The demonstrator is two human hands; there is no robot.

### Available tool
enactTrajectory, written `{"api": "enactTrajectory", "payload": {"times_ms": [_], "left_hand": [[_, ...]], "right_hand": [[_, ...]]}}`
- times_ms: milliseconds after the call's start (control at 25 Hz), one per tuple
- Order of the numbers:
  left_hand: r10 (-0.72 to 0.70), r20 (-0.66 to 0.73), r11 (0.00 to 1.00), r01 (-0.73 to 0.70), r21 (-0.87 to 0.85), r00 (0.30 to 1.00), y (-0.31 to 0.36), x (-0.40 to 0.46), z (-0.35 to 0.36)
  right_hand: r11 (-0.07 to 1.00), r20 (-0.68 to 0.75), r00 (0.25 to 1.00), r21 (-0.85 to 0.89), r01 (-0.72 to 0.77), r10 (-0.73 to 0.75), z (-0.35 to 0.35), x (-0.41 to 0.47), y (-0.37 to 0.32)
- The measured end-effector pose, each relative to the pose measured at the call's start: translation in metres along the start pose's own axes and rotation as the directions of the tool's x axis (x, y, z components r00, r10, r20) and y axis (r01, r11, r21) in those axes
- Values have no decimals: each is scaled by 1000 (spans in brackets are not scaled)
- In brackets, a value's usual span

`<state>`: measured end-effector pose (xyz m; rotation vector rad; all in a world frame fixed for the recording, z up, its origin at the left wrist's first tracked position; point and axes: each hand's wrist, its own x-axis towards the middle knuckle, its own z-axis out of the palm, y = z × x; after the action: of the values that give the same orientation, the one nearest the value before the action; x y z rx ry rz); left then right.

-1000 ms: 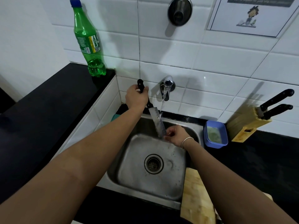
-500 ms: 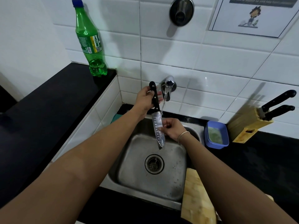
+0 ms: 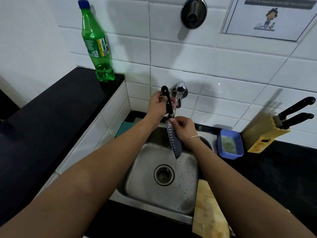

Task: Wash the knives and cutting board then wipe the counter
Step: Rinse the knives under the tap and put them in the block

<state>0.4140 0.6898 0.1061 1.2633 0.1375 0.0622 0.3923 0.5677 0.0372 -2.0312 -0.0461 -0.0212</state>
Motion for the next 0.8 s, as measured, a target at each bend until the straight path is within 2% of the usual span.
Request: {"api": "enactTrajectory", "payload": {"times_ms": [200,360,440,600,680,800], "left_hand": [[-23,-49,999,25,30,999,-12,1,-6],[-62,-37,998,62,13,997,-16,3,-9],[-81,3,996,81,-24,997,-16,0,-10],[-109,96,994,108,15,989,-26,-7,-12],[-148,163,989,149,4,976,-30,-9,-16],[-207,306,974,224,-24,929,-33,-11,-24]], "right_hand": [[1000,152,988,-5,-2,3,-5,-12,17],[967,201,974,-248,-55,107,-9,-22,39],[950,220,961,-298,-98,168,-11,-26,48],[911,400,888,-409,-48,226,-12,-36,57],[928,361,914,-370,-44,187,-12,-36,56],[989,265,953,-14,-149,148,-10,-28,45]]}}
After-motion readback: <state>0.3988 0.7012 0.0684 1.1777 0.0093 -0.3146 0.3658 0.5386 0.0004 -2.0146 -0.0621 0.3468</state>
